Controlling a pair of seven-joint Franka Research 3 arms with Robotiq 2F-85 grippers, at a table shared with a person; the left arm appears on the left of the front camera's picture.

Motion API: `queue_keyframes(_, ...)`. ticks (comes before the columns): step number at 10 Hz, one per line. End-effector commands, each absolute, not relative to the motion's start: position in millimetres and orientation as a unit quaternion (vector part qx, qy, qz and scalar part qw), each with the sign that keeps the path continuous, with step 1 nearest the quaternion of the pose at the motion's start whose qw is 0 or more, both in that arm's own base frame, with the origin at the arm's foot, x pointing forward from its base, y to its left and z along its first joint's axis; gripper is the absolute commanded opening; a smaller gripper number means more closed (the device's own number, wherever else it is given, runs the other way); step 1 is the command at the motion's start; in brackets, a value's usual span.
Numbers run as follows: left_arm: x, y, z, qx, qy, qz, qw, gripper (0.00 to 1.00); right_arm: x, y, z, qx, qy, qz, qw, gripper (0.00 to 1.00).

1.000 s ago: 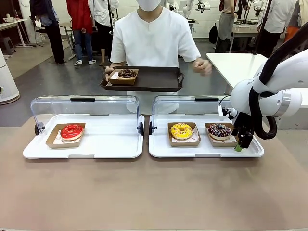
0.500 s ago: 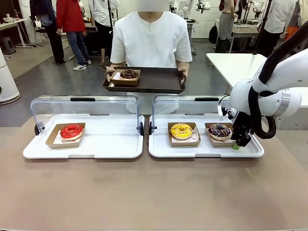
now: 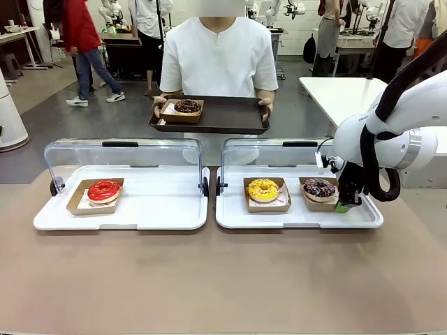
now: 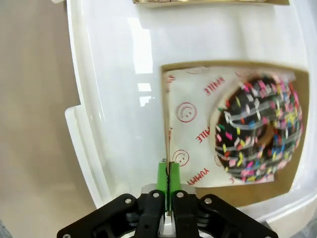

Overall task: Provide the desired donut to the person.
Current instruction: Pick up and lift the Paper togo box containing the Donut pointed at by the person.

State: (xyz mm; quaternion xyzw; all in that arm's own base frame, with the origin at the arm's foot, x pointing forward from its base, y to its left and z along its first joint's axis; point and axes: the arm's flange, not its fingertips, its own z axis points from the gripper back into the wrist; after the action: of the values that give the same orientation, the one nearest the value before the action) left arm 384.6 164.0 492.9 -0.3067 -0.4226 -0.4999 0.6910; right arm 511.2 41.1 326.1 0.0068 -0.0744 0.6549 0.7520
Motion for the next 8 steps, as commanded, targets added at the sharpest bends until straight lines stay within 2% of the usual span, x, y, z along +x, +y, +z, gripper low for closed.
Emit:
queue_keyframes(1,383.9,166.6,494.1,-0.309,-0.426,-0.5,0.688,1.0,511.8,41.5,328.4,0.016,-0.084,0.663,0.744,0.0)
queue_keyframes(4,383.9,166.6,494.1,-0.309,-0.426,-0.5,0.688,1.0,497.0,55.3,344.3,0.009,-0.077,0.676,0.732,0.0)
queue_keyframes(8,383.9,166.6,494.1,-0.309,-0.426,-0.5,0.688,1.0,446.2,98.4,414.7,-0.027,-0.022,0.675,0.737,0.0)
